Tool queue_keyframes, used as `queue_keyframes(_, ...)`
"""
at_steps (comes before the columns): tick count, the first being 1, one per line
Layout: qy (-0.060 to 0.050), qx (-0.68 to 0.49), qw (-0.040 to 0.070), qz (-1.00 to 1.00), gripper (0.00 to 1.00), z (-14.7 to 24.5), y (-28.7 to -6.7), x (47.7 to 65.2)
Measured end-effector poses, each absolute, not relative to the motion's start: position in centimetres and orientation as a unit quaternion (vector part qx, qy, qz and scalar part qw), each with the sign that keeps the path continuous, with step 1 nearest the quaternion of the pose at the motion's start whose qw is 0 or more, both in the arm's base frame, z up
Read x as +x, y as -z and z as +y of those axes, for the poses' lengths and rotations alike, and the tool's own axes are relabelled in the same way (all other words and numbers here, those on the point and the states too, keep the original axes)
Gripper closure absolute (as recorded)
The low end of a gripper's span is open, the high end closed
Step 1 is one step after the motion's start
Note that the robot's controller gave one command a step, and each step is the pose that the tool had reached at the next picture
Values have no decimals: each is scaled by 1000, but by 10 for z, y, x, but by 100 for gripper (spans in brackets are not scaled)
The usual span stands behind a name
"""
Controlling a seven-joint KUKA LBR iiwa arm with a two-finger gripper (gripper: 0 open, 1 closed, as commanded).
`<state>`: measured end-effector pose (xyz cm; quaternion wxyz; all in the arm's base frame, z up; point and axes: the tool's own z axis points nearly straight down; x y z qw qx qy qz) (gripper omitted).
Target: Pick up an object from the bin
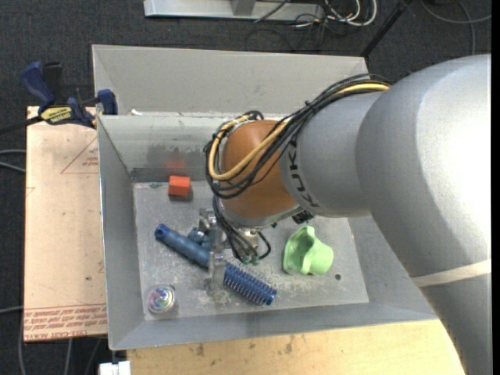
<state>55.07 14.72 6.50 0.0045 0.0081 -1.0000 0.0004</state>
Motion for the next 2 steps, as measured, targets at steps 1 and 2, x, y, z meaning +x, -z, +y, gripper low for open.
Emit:
queue_keyframes(1,1,8,0,-1000,100,149,-70,554)
queue_keyframes(2,1,46,-4,-999,100,135,-202,543)
